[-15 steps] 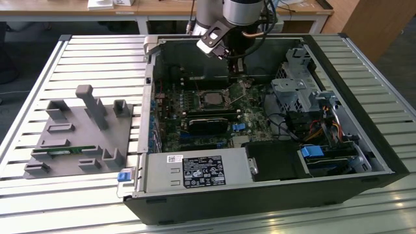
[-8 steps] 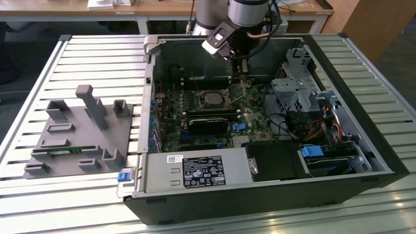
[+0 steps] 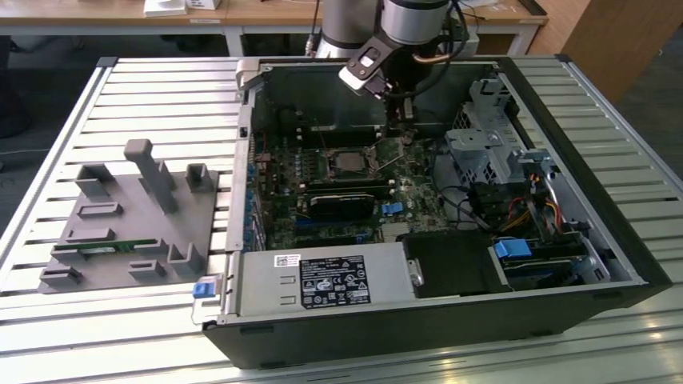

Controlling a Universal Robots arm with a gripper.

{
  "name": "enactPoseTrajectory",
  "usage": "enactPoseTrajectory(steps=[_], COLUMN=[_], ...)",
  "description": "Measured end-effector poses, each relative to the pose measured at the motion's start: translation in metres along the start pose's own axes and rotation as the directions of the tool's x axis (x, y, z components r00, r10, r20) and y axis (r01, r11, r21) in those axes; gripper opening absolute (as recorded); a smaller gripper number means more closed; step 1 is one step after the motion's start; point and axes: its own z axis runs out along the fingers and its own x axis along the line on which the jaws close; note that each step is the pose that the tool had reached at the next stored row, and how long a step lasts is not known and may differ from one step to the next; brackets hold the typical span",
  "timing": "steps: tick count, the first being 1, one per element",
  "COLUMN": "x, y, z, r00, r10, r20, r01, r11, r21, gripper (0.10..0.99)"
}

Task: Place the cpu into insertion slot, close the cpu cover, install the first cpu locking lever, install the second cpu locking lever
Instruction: 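Close the cpu cover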

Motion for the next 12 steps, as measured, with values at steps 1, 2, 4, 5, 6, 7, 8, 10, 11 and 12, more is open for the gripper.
enactPoseTrajectory(steps=[1,2,4,5,6,7,8,10,11,12], x=[0.0,-0.0001,0.0,0.0,0.0,-0.0001,-0.0001,-0.0001,0.0,0.0], y=[0.0015,0.0028,0.0047,0.0057,0.0067,0.0076,0.0084,0.0104,0.0119,0.0132], z=[0.0004,0.0008,0.0018,0.0024,0.0029,0.0032,0.0033,0.0036,0.0038,0.0039], r00=[1.0,1.0,1.0,1.0,1.0,1.0,1.0,1.0,1.0,1.0], r10=[0.0,0.0,0.0,0.0,0.0,0.0,0.0,0.0,0.0,0.0], r20=[0.0001,0.0003,0.0005,0.0006,0.0007,0.0008,0.0012,0.0014,0.0011,0.0011], r01=[0.0,0.0,0.0,0.0,0.0,0.0,0.0,0.0,0.0,0.0], r11=[1.0,1.0,1.0,1.0,1.0,1.0,1.0,1.0,1.0,1.0], r21=[0.0,0.001,0.001,0.001,0.001,0.001,0.001,0.001,0.001,0.001], gripper=[0.106,0.106,0.106,0.106,0.106,0.106,0.106,0.106,0.106,0.106])
